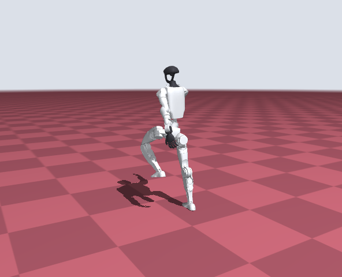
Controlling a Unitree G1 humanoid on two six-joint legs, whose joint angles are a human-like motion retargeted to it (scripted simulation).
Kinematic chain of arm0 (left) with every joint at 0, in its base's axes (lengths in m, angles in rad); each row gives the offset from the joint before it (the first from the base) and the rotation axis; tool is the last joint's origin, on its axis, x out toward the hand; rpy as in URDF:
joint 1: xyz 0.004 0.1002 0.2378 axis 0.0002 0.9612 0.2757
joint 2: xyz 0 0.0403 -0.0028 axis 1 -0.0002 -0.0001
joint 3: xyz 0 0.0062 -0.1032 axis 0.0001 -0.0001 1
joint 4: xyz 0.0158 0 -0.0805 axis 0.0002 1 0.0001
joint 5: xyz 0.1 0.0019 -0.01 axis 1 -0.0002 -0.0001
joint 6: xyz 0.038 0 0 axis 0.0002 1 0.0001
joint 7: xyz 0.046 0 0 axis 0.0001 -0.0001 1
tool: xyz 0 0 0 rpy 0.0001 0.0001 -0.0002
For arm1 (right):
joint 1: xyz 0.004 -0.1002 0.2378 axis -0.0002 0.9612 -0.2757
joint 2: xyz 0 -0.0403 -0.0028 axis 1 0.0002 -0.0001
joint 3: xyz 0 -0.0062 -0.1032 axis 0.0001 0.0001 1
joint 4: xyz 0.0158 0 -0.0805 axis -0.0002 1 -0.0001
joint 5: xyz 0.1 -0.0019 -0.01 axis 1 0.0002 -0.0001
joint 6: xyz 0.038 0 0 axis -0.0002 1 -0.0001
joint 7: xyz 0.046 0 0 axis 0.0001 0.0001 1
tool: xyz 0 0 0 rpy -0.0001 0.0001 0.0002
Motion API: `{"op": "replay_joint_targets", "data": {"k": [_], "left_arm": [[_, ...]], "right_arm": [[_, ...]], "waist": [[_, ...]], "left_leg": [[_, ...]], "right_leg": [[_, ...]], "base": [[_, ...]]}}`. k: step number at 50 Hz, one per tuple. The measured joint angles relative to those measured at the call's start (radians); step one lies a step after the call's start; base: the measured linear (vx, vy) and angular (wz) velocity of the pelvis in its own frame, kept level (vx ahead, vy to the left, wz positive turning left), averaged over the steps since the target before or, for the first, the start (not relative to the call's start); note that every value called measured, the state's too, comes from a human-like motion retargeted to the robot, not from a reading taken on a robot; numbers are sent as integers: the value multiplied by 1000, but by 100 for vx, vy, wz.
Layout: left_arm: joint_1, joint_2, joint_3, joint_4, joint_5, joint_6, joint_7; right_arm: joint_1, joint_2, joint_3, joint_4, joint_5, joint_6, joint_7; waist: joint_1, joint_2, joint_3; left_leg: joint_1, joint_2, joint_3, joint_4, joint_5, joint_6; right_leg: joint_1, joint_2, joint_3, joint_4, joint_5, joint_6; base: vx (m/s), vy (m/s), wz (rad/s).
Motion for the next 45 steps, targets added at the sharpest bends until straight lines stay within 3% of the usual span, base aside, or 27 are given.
{"op": "replay_joint_targets", "data": {"k": [3,5,7,10,12,13,16,19,22,27,32,37,41,43,45], "left_arm": [[-65,-24,-9,16,-7,22,23],[-161,-35,-23,30,-17,30,71],[-289,-37,-26,35,-33,6,167],[-483,-40,-2,38,-18,-115,359],[-596,-47,-16,24,-133,-143,374],[-654,-45,-22,27,-113,-129,364],[-860,-12,-67,26,61,-42,328],[-1105,57,-120,-12,170,47,370],[-1343,118,-191,-64,193,94,385],[-1626,173,-366,-66,187,39,348],[-1719,160,-402,-70,228,29,324],[-1573,83,-327,-169,181,25,286],[-1324,-8,-246,-258,86,22,287],[-1197,-50,-213,-246,68,33,318],[-1066,-73,-190,-170,168,31,314]], "right_arm": [[-7,54,1,-18,-43,2,-16],[28,100,-12,-37,-79,9,-26],[96,146,-31,-51,-126,9,-37],[251,208,-42,-46,-127,-58,-43],[389,231,-70,11,-287,-12,-25],[463,239,-77,47,-348,18,18],[669,234,-64,169,-466,99,169],[844,208,-64,267,-544,180,236],[986,173,-66,328,-579,220,285],[1177,138,-54,359,-506,186,376],[1234,175,-48,382,-482,186,422],[1123,203,-30,372,-457,181,402],[935,176,-60,364,-429,179,296],[814,160,-95,376,-445,196,214],[706,156,-122,389,-489,200,172]], "waist": [[-16,-13,-30],[-20,-25,-26],[9,-11,22],[34,94,84],[-29,151,85],[-79,177,83],[-228,201,22],[-337,217,-3],[-417,249,-11],[-596,318,-2],[-653,301,-9],[-622,300,-61],[-638,297,-50],[-640,246,8],[-560,172,32]], "left_leg": [[70,3,17,-388,82,-17],[212,-32,57,-758,116,-38],[473,-90,115,-1234,157,-68],[873,-134,149,-1828,287,-72],[985,-120,146,-1912,385,-99],[1020,-105,139,-1912,417,-144],[1008,-92,65,-1912,469,-189],[992,-97,-11,-1912,453,-207],[998,-99,-58,-1912,428,-216],[1059,-79,-192,-1912,382,-210],[1144,-107,-274,-1912,357,-219],[1181,-125,-295,-1912,332,-216],[1245,-142,-347,-1883,305,-209],[1341,-181,-406,-1849,302,-203],[1418,-246,-420,-1802,346,-186]], "right_leg": [[12,-3,23,35,-33,-8],[34,-17,39,60,-48,11],[95,-22,73,92,-58,46],[221,48,133,160,-46,76],[248,105,120,271,17,54],[234,140,90,376,63,37],[-116,192,-38,1029,130,-14],[-477,201,-119,1598,33,-86],[-777,221,-175,1969,-59,-126],[-1050,201,-312,2149,-143,-124],[-1155,102,-366,1966,-213,-151],[-1078,117,-420,1382,-192,-142],[-737,169,-474,603,-111,-74],[-471,183,-457,216,-30,-15],[-303,169,-412,37,63,49]], "base": [[70,19,-66],[76,24,-78],[88,32,-139],[96,47,-122],[89,53,24],[79,51,95],[63,41,118],[56,30,99],[56,25,81],[64,17,147],[68,3,92],[66,-5,31],[77,-9,89],[99,-21,86],[103,-30,-73]]}}
